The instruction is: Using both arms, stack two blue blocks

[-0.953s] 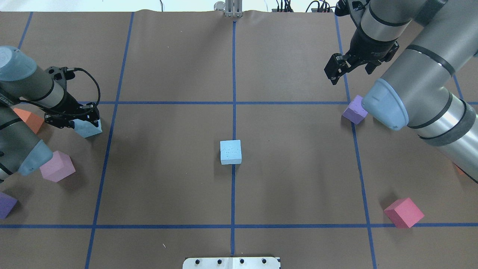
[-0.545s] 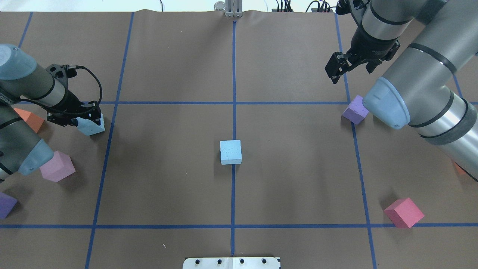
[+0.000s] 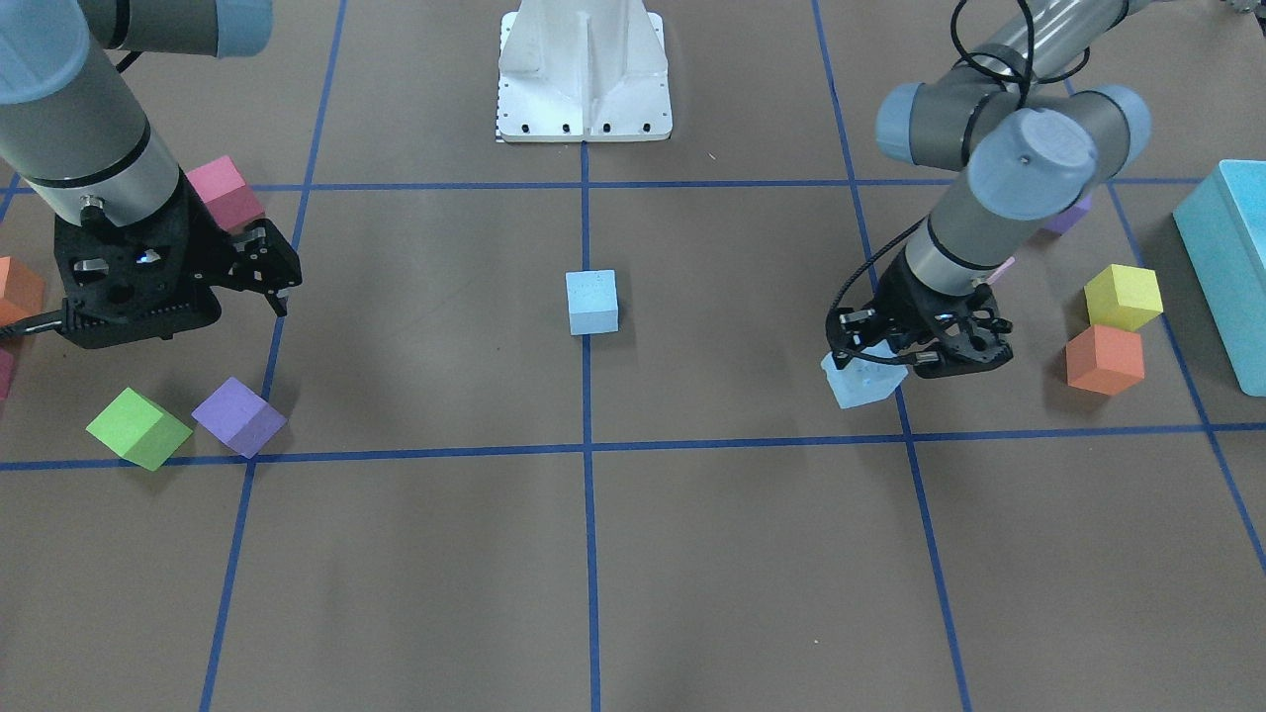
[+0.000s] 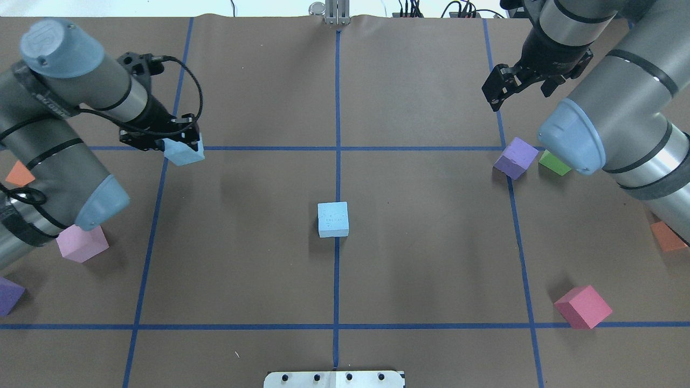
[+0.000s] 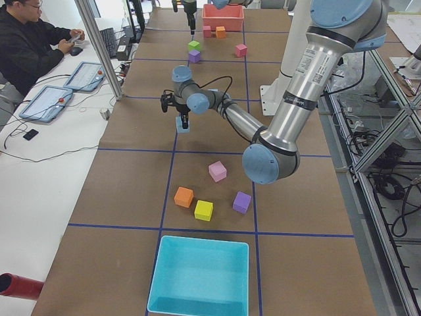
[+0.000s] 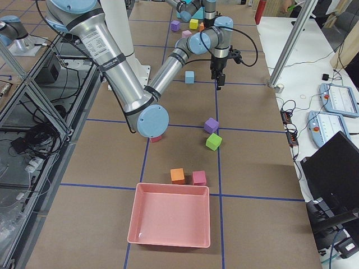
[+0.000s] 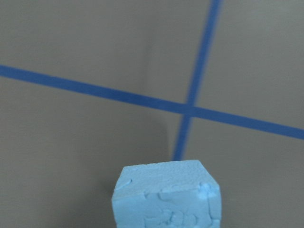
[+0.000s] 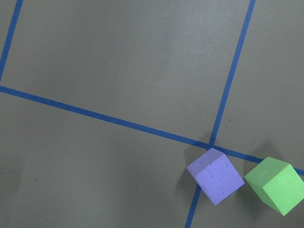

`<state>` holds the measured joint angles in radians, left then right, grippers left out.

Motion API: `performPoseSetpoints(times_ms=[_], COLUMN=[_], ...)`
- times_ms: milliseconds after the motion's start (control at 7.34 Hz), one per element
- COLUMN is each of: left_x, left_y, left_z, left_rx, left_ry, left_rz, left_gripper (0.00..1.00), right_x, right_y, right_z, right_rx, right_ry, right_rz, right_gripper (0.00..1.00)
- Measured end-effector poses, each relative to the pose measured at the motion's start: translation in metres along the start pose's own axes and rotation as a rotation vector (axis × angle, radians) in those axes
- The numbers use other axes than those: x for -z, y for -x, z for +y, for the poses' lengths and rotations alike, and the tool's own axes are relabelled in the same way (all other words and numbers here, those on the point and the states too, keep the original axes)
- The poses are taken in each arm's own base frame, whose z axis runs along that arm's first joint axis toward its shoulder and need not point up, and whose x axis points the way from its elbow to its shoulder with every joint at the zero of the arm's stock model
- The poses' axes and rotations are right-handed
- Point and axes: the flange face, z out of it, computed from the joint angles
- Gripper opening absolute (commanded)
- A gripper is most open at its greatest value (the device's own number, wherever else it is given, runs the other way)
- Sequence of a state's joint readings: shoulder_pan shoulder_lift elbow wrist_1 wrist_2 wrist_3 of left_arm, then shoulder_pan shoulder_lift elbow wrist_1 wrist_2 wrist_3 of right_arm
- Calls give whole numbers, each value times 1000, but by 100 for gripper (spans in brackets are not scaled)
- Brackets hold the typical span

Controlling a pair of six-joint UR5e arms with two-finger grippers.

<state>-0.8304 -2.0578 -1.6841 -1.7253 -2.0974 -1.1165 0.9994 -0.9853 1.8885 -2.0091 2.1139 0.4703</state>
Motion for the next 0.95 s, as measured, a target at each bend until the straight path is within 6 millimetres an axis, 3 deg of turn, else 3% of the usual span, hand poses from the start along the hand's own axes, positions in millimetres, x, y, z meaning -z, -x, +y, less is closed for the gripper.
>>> performPoseSetpoints(times_ms=[136,408,681,953], left_x=[4,17,12,2], left_y=[-55,-136,-191,-229], left_z=[15,43,64,72], left_rx=[-44,-103,-131,-115], left_ry=[-17,-5,34,61], left_rz=[-10,-9,-8,-12], left_gripper=[46,47,49,49], right_x=[1,0,-2,-4], right_y=[-8,-14,-18,-21], right_z=[0,0,2,4], right_rx=[-12,-20,-25,-28], right_ry=[-1,1,6,9], right_rz=[4,6,7,7], right_gripper=[100,100,100,100])
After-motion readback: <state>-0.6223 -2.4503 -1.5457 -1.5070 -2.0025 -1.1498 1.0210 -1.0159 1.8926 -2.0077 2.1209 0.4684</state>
